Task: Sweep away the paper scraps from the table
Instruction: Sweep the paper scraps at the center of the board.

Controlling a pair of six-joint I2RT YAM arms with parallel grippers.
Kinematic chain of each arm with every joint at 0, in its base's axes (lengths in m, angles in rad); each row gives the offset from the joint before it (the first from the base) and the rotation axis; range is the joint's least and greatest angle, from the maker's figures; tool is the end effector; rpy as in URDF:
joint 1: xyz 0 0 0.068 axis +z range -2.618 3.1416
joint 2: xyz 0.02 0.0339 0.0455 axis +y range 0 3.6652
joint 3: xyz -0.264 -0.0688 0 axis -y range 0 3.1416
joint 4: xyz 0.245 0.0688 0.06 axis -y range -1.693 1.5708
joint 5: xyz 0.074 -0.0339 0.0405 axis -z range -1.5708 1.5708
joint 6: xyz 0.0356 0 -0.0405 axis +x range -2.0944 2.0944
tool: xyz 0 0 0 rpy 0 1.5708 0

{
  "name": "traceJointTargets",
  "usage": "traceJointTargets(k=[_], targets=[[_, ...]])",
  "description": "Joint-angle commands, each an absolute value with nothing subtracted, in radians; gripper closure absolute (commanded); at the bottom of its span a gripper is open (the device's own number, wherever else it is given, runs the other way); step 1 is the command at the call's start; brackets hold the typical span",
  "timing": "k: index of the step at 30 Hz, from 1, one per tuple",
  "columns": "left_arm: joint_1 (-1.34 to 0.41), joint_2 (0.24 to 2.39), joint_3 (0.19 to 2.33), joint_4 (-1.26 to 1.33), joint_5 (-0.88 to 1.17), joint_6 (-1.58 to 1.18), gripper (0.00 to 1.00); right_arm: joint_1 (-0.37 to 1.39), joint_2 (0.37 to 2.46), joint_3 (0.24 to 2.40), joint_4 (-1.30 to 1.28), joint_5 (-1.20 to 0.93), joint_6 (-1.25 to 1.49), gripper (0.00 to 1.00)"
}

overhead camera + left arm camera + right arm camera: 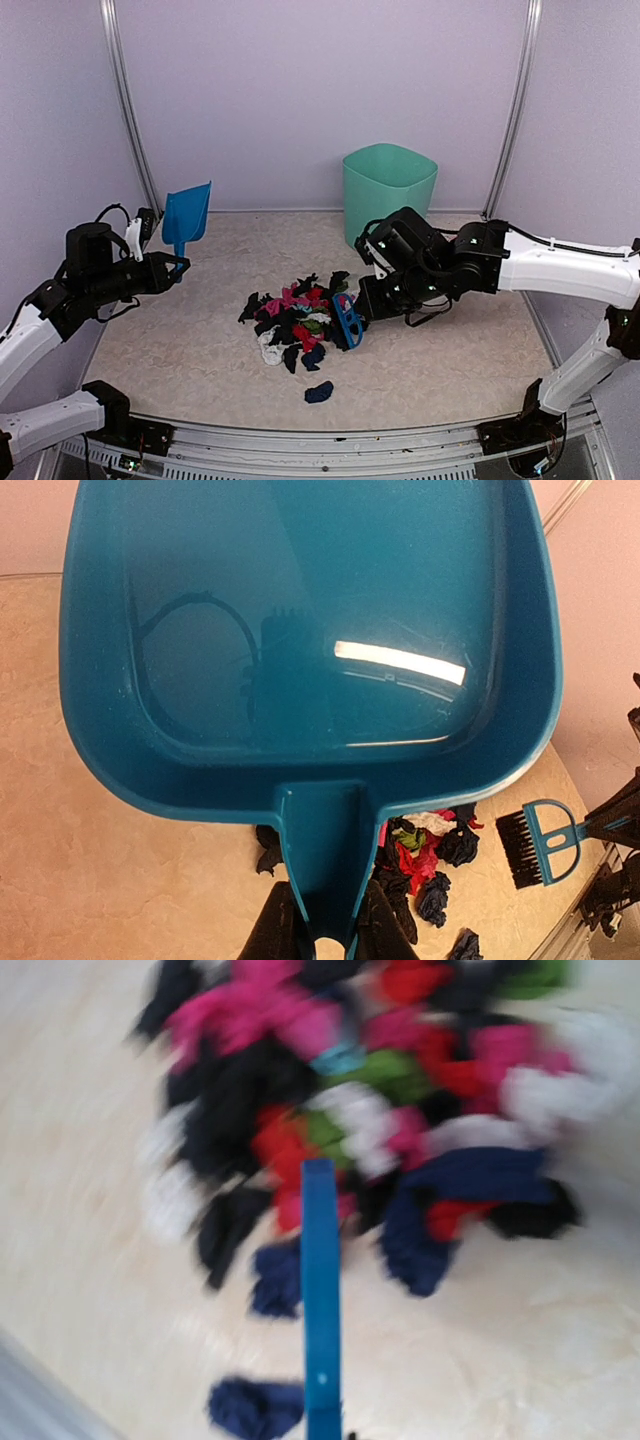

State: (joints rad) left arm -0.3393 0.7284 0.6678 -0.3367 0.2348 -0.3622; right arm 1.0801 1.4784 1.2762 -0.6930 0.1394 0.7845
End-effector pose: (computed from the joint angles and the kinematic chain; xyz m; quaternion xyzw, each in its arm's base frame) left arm 0.1588 -0.0648 0.2923 0.0554 0.8277 -0.2805 0.4829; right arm 0.1533 0.2764 0.3007 -0.1158 0.9343 0.2263 0.2498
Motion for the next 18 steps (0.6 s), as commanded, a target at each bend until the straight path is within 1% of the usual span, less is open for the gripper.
traceJointTargets(k=[1, 6, 12, 16, 18], targets=[[-0.345, 0.744, 0.661, -0.315, 0.227, -0.363, 1.0, 1.07, 1.46, 1.245, -0.649, -0.16, 0.454, 1.0], [-0.345, 0.757, 0.661, -0.313, 0.223, -0.363, 1.0, 1.069, 1.531, 1.239, -0.659, -0.417, 0.218, 1.0], [-0.37, 0.771, 0.663, -0.321, 0.18, -0.388, 1.0, 1.099, 1.649, 1.256, -0.619, -0.598, -0.008, 1.0], [-0.439, 0.785, 0.677, -0.356, 0.086, -0.411, 1.0, 1.114, 1.717, 1.257, -0.622, -0.614, -0.141, 1.0], [-0.485, 0.805, 0.695, -0.384, 0.044, -0.427, 1.0, 1.113, 1.748, 1.271, -0.631, -0.553, -0.179, 1.0]])
